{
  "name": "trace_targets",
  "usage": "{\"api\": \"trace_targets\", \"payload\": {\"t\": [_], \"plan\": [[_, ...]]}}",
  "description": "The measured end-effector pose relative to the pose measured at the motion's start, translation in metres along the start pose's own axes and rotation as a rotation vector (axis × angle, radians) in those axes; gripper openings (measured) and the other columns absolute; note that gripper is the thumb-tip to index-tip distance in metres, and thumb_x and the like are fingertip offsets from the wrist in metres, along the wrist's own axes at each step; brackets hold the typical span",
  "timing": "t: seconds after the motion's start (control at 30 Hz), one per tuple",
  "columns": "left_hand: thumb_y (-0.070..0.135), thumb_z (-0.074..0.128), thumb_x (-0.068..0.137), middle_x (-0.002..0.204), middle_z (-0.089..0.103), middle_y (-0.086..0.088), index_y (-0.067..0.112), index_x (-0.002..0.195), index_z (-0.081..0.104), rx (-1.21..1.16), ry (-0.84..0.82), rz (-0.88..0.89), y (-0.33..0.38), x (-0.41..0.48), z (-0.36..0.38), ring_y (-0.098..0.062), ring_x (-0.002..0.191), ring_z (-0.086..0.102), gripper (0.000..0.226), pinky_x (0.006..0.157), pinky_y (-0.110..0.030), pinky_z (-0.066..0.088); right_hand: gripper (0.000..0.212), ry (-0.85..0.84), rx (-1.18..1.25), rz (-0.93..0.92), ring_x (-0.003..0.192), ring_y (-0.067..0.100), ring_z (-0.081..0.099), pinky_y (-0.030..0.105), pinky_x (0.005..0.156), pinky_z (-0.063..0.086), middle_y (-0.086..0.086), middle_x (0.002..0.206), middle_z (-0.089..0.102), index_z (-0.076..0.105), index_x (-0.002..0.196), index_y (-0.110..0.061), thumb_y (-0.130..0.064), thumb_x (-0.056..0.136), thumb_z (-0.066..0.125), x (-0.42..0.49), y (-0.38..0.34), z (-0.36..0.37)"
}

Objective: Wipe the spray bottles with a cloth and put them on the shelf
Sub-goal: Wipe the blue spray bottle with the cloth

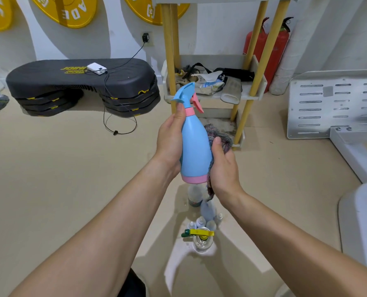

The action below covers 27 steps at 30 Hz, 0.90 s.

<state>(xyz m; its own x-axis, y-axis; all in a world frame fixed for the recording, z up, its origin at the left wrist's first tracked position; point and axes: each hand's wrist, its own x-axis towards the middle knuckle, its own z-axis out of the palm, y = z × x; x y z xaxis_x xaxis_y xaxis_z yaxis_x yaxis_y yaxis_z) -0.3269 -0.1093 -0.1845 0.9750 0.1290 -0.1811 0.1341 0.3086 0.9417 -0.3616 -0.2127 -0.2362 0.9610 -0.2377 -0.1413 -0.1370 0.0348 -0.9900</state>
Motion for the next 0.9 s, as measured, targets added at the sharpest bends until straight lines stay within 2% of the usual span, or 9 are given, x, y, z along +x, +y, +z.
{"api": "trace_targets", "payload": {"t": [0.1,0.17,0.23,0.33,0.4,0.57,0.7,0.83,0.9], "plan": [[0.054,0.067,0.077,0.099,0.066,-0.008,0.011,0.114,0.058,0.031,0.009,0.038,-0.004,-0.003,0.004,-0.021,0.081,0.065,0.057,0.073,-0.037,0.053,0.035,0.078,-0.009,-0.033,0.096,0.019,0.068,0.041,0.088,0.055,-0.006,0.097,0.071,0.063,0.094,-0.026,-0.052,0.103,0.042,0.002,-0.014,0.001],[0.047,0.064,0.074,0.101,0.066,-0.004,0.017,0.110,0.056,0.096,0.041,0.110,-0.006,-0.004,0.005,-0.015,0.081,0.065,0.047,0.072,-0.033,0.053,0.031,0.116,-0.067,-0.059,0.096,0.019,0.065,0.040,0.088,0.052,-0.011,0.093,0.066,0.057,0.090,-0.026,-0.049,0.105,0.042,0.001,-0.022,0.002],[0.049,0.061,0.078,0.092,0.066,0.003,0.019,0.101,0.060,0.175,0.090,0.194,-0.011,-0.003,0.005,-0.010,0.076,0.062,0.037,0.069,-0.029,0.049,0.026,0.109,-0.088,-0.138,0.099,0.012,0.064,0.035,0.088,0.048,-0.013,0.101,0.066,0.059,0.104,-0.027,-0.045,0.106,0.040,-0.004,-0.025,0.004],[0.062,0.054,0.082,0.083,0.069,0.005,0.027,0.084,0.066,0.235,0.135,0.263,-0.017,-0.004,0.006,-0.016,0.077,0.061,0.036,0.076,-0.043,0.052,0.050,0.050,-0.207,-0.349,0.127,0.011,0.054,0.034,0.104,0.045,-0.006,0.140,0.057,0.045,0.145,-0.027,-0.048,0.101,0.035,-0.014,-0.021,0.008],[0.066,0.048,0.083,0.083,0.071,0.001,0.027,0.083,0.067,0.235,0.145,0.239,-0.020,-0.007,0.008,-0.020,0.078,0.062,0.043,0.083,-0.050,0.055,0.057,0.007,-0.298,-0.448,0.134,0.012,0.049,0.038,0.109,0.043,-0.004,0.149,0.049,0.036,0.153,-0.026,-0.046,0.100,0.035,-0.014,-0.018,0.007],[0.071,0.042,0.084,0.095,0.077,-0.004,0.027,0.096,0.070,0.208,0.111,0.145,-0.023,-0.009,0.009,-0.030,0.096,0.072,0.054,0.092,-0.058,0.055,0.057,-0.063,-0.467,-0.552,0.131,0.016,0.048,0.034,0.105,0.045,0.002,0.144,0.045,0.030,0.156,-0.029,-0.040,0.101,0.036,-0.012,-0.015,0.004],[0.084,0.052,0.069,0.094,0.073,0.001,0.025,0.098,0.064,0.210,0.120,0.111,-0.018,-0.010,0.014,-0.023,0.093,0.071,0.067,0.093,-0.053,0.055,0.057,-0.101,-0.392,-0.520,0.138,0.008,0.041,0.022,0.108,0.035,-0.003,0.152,0.042,0.031,0.157,-0.030,-0.042,0.102,0.035,-0.010,-0.013,0.003],[0.064,0.062,0.084,0.094,0.073,-0.010,0.012,0.097,0.068,0.168,0.097,0.114,-0.010,-0.004,0.007,-0.026,0.083,0.068,0.055,0.085,-0.046,0.055,0.056,-0.118,-0.240,-0.413,0.133,-0.004,0.041,0.015,0.107,0.034,-0.012,0.148,0.044,0.033,0.155,-0.034,-0.045,0.101,0.035,-0.013,-0.007,0.006],[0.062,0.063,0.084,0.093,0.069,-0.015,0.005,0.099,0.067,0.137,0.103,0.089,-0.002,0.000,0.002,-0.026,0.080,0.063,0.059,0.078,-0.044,0.052,0.049,-0.098,-0.174,-0.353,0.126,-0.006,0.049,0.017,0.102,0.040,-0.013,0.143,0.054,0.043,0.149,-0.031,-0.046,0.103,0.035,-0.014,-0.001,0.006]]}}
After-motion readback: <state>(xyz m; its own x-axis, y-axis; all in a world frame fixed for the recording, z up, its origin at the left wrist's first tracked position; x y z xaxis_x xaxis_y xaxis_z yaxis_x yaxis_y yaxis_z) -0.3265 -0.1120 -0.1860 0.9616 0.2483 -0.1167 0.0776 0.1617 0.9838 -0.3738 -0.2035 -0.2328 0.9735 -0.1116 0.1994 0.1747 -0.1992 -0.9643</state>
